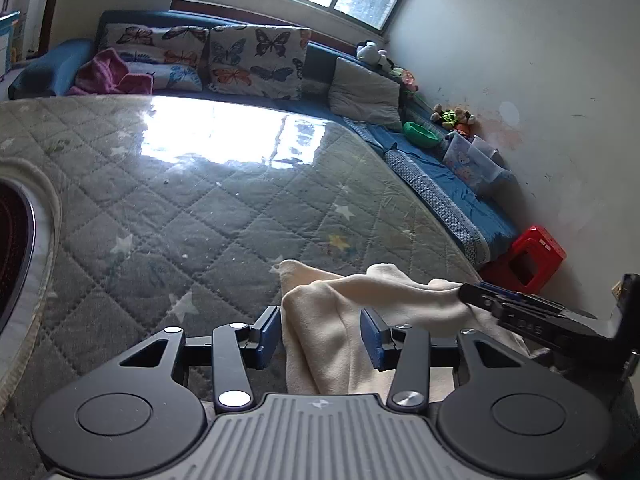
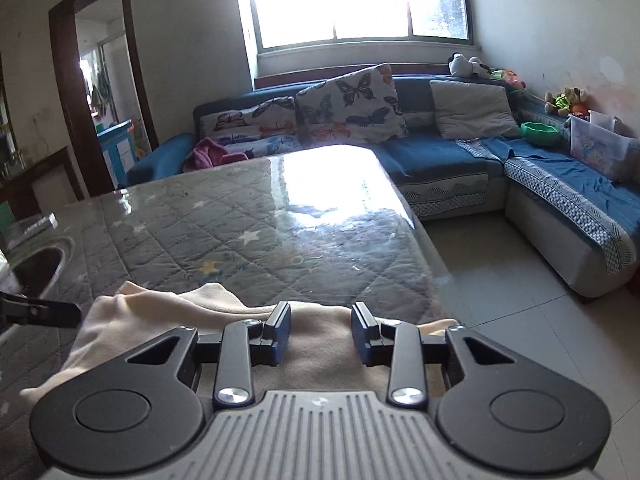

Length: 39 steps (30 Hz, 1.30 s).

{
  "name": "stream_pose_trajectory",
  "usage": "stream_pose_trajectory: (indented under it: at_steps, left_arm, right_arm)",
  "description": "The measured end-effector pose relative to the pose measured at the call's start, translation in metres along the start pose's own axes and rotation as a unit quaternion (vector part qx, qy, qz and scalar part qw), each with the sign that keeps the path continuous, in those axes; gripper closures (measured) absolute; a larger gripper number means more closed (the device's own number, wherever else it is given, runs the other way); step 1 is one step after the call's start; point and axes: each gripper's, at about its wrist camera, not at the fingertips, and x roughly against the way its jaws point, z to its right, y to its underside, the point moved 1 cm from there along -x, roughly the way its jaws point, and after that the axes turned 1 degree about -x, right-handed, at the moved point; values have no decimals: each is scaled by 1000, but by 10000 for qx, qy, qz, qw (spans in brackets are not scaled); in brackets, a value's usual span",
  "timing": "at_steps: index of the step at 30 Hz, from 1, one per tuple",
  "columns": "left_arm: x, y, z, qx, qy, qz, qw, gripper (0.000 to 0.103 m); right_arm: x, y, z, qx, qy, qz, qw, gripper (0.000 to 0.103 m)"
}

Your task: Fold clothes

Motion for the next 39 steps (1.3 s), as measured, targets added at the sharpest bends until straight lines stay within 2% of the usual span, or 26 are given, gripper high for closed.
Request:
stream_pose_trajectory:
  at_steps: [8,10,13,15,17,20,26,30,35,39]
  left_arm:
    - [-13,-1,18,-275,159,-141,9994,57]
    - [-17,-4,24,-332,210,-145,9991,57]
    - [-29,-10,34,-421,293,-173,9985,62]
    - [-38,-15,39,-482,354,-204,9980,71]
    - [-48,-19,44,-509,462,-222,9974,74]
    - [-62,-22,53,-543,600,-285,9963,76]
    - [-88,-19,59,-627,567,-458,9954,81]
    - [-88,-20,57,-597,583,-430,9956,81]
    - [-85,-21,56,-533,596,-404,9960,81]
    - [-68,-14,59,-711,756,-301,9941,81]
  right_arm:
    - [-9,1,-1,73,16,-28,10000,69]
    - [-5,0,-1,84,-20,14,10000,65]
    - [-9,0,-3,130,-4,-68,9999,64]
    - [-14,-1,-3,151,27,-105,9998,62]
    - [-17,-1,-3,162,48,-99,9998,60]
    - [-19,-2,-2,142,10,-118,9998,58]
    - [-2,2,0,187,-65,6,9998,57]
    - [9,8,-2,328,-122,10,9994,57]
    - [21,20,-2,512,62,95,9986,56]
    - [40,29,1,431,78,175,9989,56]
